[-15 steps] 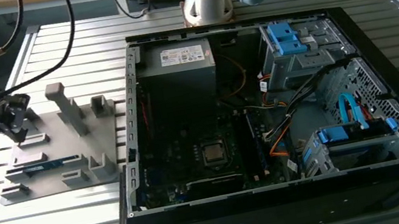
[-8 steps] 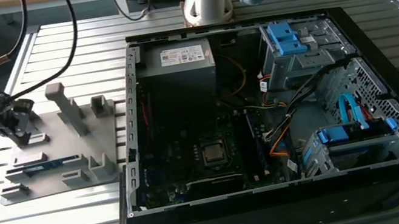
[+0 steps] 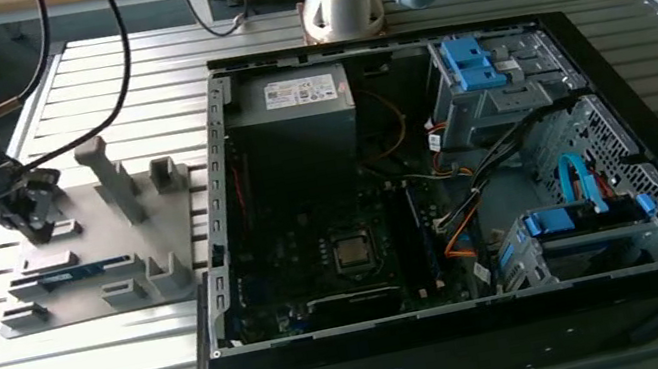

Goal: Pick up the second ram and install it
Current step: 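Reach for the second ram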

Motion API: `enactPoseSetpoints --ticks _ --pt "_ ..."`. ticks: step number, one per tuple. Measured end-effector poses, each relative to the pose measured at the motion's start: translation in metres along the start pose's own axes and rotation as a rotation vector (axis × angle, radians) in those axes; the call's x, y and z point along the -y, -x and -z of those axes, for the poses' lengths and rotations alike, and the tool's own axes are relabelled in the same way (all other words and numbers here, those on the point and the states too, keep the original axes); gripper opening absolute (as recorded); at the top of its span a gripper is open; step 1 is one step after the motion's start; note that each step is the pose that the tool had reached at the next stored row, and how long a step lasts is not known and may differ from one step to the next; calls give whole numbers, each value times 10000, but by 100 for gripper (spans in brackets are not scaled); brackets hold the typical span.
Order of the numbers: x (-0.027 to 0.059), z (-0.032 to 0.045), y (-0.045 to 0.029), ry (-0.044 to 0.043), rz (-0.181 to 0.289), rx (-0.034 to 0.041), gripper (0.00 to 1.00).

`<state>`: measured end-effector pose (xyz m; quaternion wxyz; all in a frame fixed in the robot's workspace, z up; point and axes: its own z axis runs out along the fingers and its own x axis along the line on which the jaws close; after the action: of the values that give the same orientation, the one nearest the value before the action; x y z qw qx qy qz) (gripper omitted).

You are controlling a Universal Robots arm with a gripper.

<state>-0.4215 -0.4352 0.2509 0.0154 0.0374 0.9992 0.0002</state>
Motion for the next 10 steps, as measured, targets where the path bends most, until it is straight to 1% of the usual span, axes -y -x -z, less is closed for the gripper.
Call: enactPoseSetpoints --ticks 6,10 --pt "5 -60 -2 -1 0 -1 10" --pt "9 -119 -3 -1 -1 -1 10"
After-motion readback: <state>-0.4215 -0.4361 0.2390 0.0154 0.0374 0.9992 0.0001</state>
